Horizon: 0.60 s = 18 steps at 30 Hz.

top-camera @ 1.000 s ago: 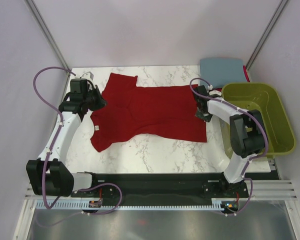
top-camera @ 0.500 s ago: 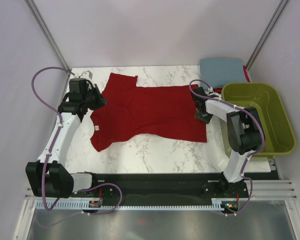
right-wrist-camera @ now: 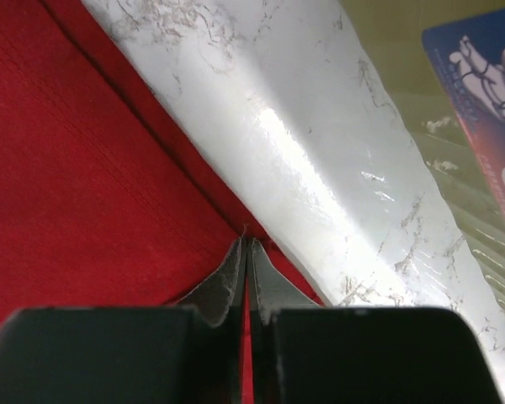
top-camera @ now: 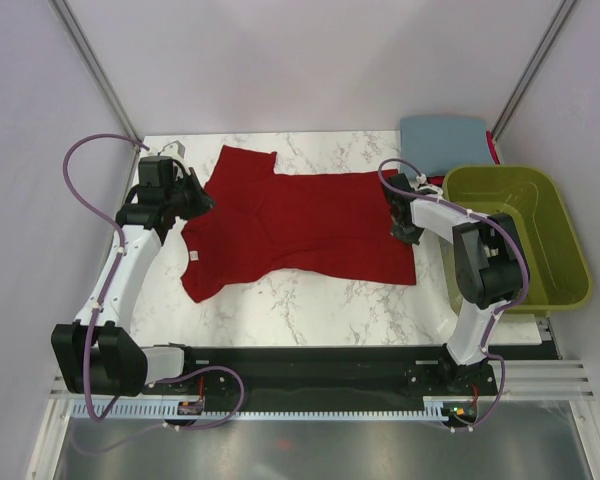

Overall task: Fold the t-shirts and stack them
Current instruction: Flatten the tshirt out

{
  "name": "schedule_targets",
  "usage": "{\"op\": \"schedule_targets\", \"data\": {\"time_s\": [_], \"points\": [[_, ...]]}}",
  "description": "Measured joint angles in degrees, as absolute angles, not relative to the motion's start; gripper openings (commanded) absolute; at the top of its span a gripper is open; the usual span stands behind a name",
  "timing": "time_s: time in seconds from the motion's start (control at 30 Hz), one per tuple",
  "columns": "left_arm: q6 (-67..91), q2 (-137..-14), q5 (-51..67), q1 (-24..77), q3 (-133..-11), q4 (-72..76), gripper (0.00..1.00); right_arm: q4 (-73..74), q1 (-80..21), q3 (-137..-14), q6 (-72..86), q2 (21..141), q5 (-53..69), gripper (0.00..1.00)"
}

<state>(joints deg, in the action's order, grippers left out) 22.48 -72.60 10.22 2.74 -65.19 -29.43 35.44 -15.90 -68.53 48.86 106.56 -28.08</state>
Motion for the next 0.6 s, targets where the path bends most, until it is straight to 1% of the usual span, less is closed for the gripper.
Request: {"op": "schedule_targets", "data": {"time_s": [0.07, 0.1, 0.2, 0.27, 0.5, 0.53, 0.6], "points": [[22.48, -72.60, 10.22, 2.74, -65.19, -29.43, 0.02, 35.70, -15.90, -68.82, 48.29, 106.56, -27.99, 0.13], [22.50, -72.60, 10.22, 2.74, -65.19, -29.41, 0.02, 35.88, -15.90, -69.01, 47.99, 106.56, -27.81, 0.21], [22.70, -72.60, 10.31, 2.74, -65.19, -29.43, 0.02, 36.62, -15.90, -69.73, 46.92, 106.56, -26.87, 0.28], [22.83, -72.60, 10.52, 2.74, -65.19, -29.41, 0.02, 37.12, -15.90, -69.91, 46.50, 106.56, -26.61, 0.30], [22.94, -72.60, 10.66, 2.74, -65.17, -29.41, 0.02, 38.19, -15.90, -69.36, 46.02, 106.56, -25.74, 0.31], [22.94, -72.60, 10.68, 2.74, -65.17, -29.41, 0.02, 38.17, -15.90, -69.21, 46.02, 106.56, -25.69, 0.30], [22.96, -72.60, 10.66, 2.74, -65.19, -29.39, 0.02, 38.17, -15.90, -69.10, 45.91, 106.56, -25.61, 0.26]]}}
